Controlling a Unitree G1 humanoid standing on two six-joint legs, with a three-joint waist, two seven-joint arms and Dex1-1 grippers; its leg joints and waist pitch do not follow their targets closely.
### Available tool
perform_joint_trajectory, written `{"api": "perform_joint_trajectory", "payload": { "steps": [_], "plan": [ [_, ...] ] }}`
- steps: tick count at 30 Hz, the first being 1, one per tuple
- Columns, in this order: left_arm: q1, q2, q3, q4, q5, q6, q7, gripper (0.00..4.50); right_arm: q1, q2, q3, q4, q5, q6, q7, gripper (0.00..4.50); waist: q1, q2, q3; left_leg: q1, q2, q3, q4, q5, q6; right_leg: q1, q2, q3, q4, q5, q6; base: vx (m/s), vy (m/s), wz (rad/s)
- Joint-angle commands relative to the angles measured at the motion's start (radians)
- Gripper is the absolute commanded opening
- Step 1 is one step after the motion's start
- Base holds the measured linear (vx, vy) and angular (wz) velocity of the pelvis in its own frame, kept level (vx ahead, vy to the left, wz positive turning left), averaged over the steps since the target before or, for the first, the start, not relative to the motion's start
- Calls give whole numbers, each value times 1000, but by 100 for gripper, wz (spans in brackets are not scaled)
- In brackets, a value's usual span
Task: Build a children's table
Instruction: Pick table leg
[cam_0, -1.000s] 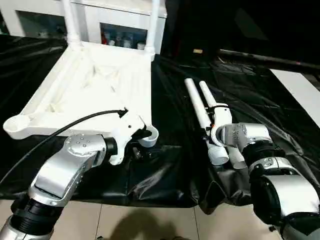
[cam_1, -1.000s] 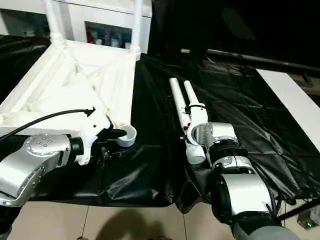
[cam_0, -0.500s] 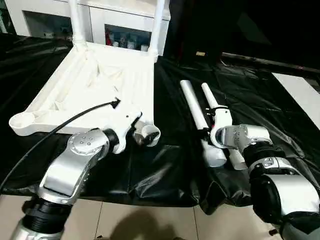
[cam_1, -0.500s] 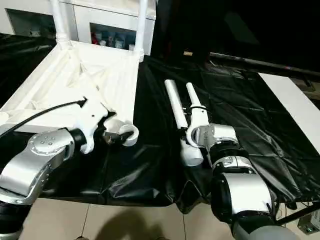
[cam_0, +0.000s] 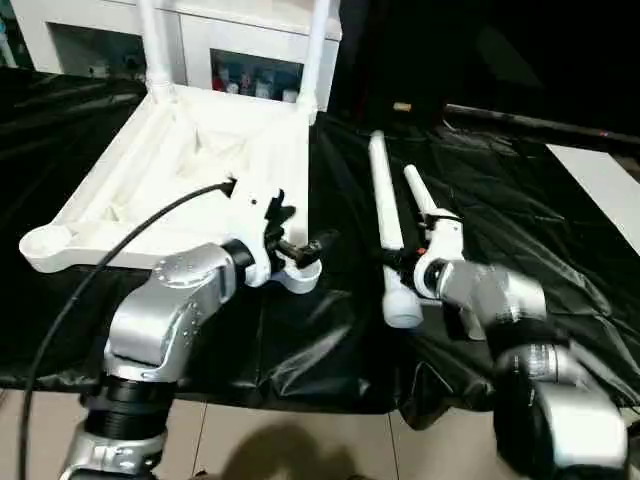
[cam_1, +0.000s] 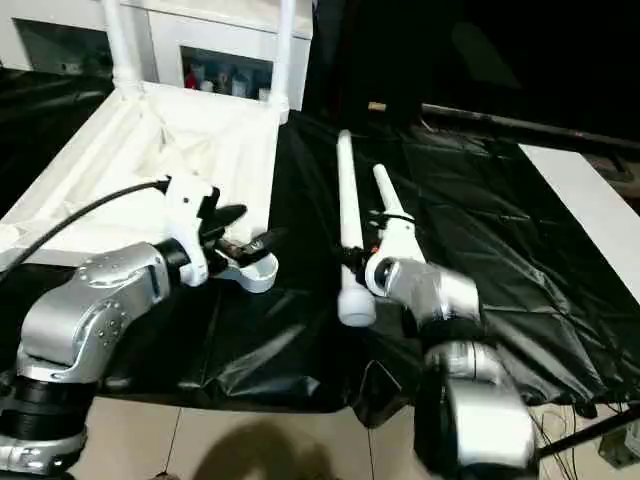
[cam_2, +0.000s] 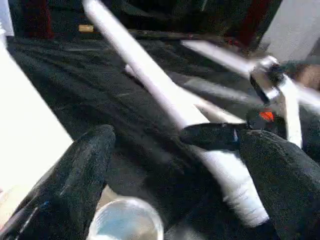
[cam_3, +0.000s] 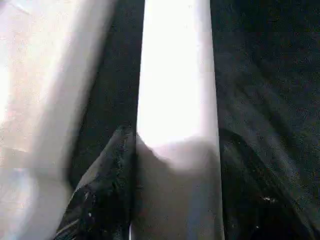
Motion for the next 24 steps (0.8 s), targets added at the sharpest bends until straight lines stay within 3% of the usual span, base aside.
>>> {"api": "perform_joint_trajectory", "payload": {
  "steps": [1,5,6,7,9,10,12,14,16,22,23,24],
  "plan": [
    [-36,-19,30,14,-32,23,16,450,9,-9,-10,-130,57,-9,67,182,7,26,-71,5,11,9,-74,-135,-11,70,-65,36,-75,-202,-114,0,0,0],
    [-117,-120,161,61,-184,162,66,450,163,-19,34,-411,224,88,294,182,17,27,-65,6,9,11,-72,-144,7,72,-65,36,-80,-226,-123,0,0,0],
    [-134,-147,178,66,-217,184,75,450,205,-23,37,-480,288,131,349,182,23,24,-65,2,8,9,-72,-146,19,78,-67,34,-84,-244,-119,0,0,0],
    [-156,-176,183,72,-249,200,75,450,246,-29,39,-542,344,172,389,182,29,19,-64,4,11,8,-72,-144,30,73,-68,33,-87,-256,-117,0,0,0],
    [-171,-196,186,77,-271,209,74,450,272,-33,39,-580,379,199,411,182,36,19,-65,3,12,7,-75,-140,27,69,-70,32,-90,-288,-116,0,0,0],
    [-199,-228,200,98,-294,214,83,450,302,-43,52,-624,404,220,428,182,34,12,-63,0,10,9,-74,-141,27,68,-68,32,-94,-302,-111,0,0,0],
    [-228,-255,218,131,-305,210,99,450,322,-49,61,-657,422,235,435,182,40,14,-60,5,10,10,-73,-153,26,63,-71,31,-101,-348,-93,0,0,0],
    [-270,-291,248,180,-332,222,113,450,333,-42,67,-687,431,244,430,182,40,14,-59,-1,6,8,-75,-171,23,63,-74,25,-113,-436,-47,0,0,0],
    [-275,-296,249,179,-339,232,108,450,335,-39,71,-692,429,241,429,182,42,15,-61,-5,8,3,-76,-166,14,67,-80,19,-117,-468,-26,0,0,0],
    [-283,-290,227,165,-339,233,124,450,342,-45,95,-726,444,248,417,182,44,17,-65,-6,13,-1,-77,-130,9,68,-80,14,-109,-376,-34,0,0,0],
    [-285,-288,225,169,-326,224,136,450,340,-47,102,-731,434,237,409,182,46,21,-67,-6,15,-2,-78,-112,8,69,-80,15,-103,-333,-47,0,0,0],
    [-286,-286,226,171,-318,220,148,450,338,-48,110,-736,420,222,399,182,48,34,-68,-4,17,-5,-79,-104,6,69,-79,15,-99,-306,-57,0,0,0]
  ]
}}
